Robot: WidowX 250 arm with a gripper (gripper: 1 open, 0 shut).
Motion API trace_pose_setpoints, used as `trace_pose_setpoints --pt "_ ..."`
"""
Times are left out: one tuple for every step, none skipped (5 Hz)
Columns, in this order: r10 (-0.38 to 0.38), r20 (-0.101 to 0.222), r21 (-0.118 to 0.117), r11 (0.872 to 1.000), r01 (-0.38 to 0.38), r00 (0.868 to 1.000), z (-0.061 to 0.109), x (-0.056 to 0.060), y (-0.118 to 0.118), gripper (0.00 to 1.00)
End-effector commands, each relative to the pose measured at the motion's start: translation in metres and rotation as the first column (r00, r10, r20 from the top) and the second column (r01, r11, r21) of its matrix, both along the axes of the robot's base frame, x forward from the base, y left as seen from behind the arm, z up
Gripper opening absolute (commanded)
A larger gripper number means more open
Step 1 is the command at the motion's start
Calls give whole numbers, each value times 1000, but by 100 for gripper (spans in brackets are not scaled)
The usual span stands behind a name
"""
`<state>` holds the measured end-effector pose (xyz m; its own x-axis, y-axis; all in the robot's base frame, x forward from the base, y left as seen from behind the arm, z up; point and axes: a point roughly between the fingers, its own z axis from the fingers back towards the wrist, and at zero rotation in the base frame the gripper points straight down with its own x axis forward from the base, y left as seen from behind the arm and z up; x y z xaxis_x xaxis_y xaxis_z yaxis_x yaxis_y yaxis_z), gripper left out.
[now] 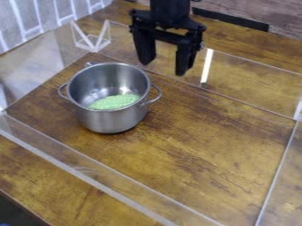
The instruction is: Put the green object in the silver pot
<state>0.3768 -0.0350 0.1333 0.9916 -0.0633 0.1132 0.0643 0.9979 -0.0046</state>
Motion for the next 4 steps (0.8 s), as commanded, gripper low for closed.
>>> trace_pose_setpoints --pt "-65 64 6 998 65 996 14 -2 -6 100" --pt "-105 78 15 994 104 991 13 -11 -1 100" --pt "-115 110 22 993 113 987 31 -9 6 100" --pt "-115 122 23 993 113 986 41 -5 14 100"
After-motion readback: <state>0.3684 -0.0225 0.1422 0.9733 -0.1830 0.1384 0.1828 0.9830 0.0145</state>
